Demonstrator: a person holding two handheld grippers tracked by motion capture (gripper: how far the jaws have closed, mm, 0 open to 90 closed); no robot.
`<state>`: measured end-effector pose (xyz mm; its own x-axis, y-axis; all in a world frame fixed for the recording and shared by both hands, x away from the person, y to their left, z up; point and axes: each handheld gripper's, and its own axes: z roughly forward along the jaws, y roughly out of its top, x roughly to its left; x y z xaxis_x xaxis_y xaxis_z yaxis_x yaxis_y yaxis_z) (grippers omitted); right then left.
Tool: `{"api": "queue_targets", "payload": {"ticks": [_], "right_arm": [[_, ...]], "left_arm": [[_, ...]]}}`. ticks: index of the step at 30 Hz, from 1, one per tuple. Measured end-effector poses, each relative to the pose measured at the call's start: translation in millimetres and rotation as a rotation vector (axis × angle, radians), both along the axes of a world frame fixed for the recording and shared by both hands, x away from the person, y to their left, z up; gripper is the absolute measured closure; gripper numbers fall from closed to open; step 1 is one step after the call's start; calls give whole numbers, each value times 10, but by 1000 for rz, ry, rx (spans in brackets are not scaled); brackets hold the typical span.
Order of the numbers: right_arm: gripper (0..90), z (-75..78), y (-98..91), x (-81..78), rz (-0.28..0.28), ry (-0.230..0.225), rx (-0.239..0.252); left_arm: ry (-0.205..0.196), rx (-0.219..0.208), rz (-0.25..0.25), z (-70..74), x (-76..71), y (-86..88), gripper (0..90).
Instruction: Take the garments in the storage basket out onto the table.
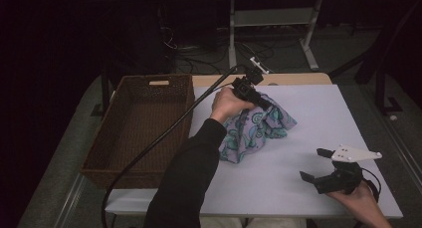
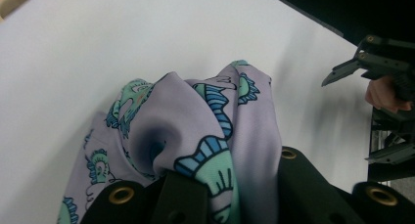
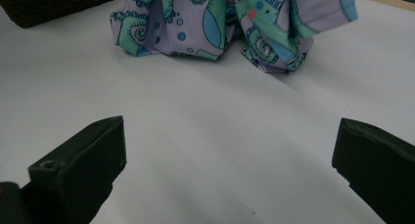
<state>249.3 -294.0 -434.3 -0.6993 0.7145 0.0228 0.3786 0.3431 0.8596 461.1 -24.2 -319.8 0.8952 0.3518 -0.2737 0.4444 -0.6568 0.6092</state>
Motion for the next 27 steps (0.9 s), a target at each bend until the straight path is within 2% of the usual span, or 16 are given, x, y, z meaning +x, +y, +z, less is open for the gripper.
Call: {"api": "queue_targets", "payload": {"ticks": [12, 16, 18, 21, 22, 27], "right_arm": [[0, -1, 6, -2, 1, 3, -2], [0, -1, 7, -2, 1, 2, -2], [0, -1, 8, -4, 1, 4, -4], [0, -1, 10, -4, 1, 4, -4], [0, -1, 10, -4, 1, 5, -4], [0, 0, 13, -7, 3, 3, -5]], "left_arm": [[45, 29, 12, -382, -47, -44, 732], [29, 60, -2, -472, -104, -74, 659], [14, 45, 10, -493, -140, -81, 604], [35, 39, 25, -498, -156, -85, 522], [30, 37, 32, -488, -168, -84, 492], [-34, 42, 64, -396, -234, -75, 325]]}}
